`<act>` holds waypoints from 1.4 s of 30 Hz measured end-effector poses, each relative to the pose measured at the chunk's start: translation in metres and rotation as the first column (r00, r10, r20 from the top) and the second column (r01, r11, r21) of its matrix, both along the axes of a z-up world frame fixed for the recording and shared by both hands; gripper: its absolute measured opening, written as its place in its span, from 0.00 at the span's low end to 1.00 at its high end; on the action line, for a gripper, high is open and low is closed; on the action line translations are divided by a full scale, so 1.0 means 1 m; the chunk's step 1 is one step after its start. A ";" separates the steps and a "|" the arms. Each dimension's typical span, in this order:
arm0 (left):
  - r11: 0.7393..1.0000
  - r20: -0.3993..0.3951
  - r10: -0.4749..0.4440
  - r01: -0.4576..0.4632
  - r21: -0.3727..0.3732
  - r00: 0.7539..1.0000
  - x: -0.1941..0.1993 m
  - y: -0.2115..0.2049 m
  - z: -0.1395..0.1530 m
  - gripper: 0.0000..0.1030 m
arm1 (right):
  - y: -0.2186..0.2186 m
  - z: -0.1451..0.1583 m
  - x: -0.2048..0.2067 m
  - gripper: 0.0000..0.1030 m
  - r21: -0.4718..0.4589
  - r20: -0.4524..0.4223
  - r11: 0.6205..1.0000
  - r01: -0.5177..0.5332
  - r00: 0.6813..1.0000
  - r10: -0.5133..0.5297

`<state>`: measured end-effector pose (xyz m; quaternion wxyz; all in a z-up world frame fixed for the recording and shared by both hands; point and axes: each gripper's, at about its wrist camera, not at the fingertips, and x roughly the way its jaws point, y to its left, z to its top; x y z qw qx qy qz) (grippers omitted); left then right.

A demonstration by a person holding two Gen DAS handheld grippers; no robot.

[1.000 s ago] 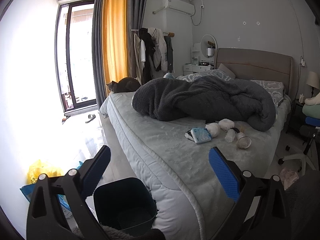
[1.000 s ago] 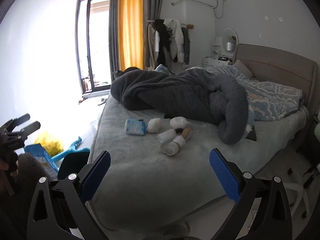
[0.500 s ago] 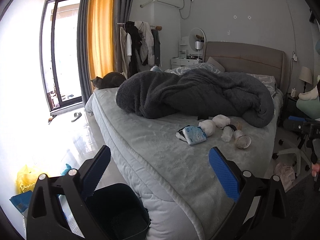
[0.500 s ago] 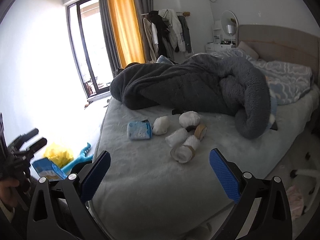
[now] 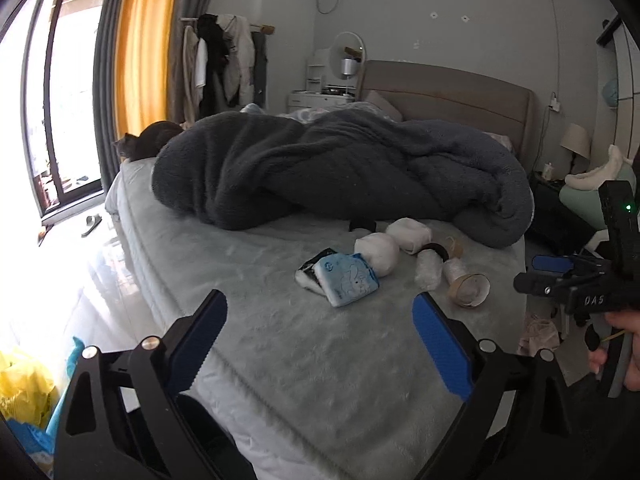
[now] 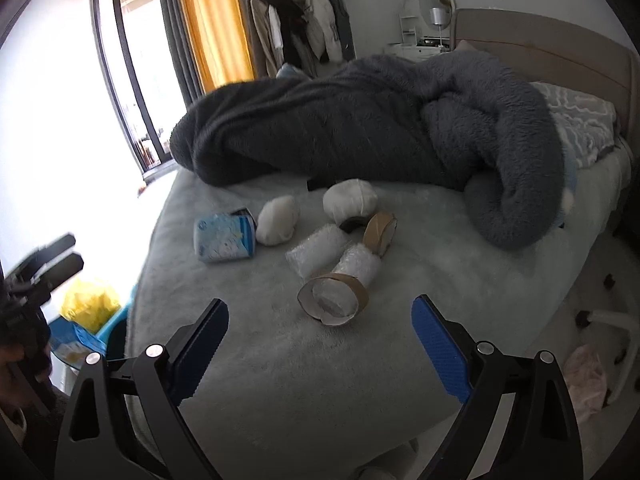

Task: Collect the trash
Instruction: 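Grasp the light-blue tissue pack with the left tool while the right tool grasps a brown tape core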

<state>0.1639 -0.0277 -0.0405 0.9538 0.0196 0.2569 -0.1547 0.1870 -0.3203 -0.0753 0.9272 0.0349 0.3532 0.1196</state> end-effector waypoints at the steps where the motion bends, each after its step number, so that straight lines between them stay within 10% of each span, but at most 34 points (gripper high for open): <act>1: 1.000 0.002 -0.017 0.017 0.006 1.000 0.007 -0.003 -0.001 0.90 | 0.003 -0.002 0.002 0.91 -0.006 -0.004 1.000 0.003 1.000 -0.003; 23: 0.999 -0.157 -0.025 0.020 -0.034 0.987 0.089 -0.037 -0.028 0.81 | 0.027 -0.052 0.054 0.68 -0.154 -0.104 0.984 0.093 0.989 -0.109; 42: 0.998 -0.269 0.044 -0.027 0.065 0.962 0.118 -0.078 -0.071 0.78 | 0.018 -0.054 0.055 0.57 -0.076 -0.117 0.995 0.068 0.990 -0.076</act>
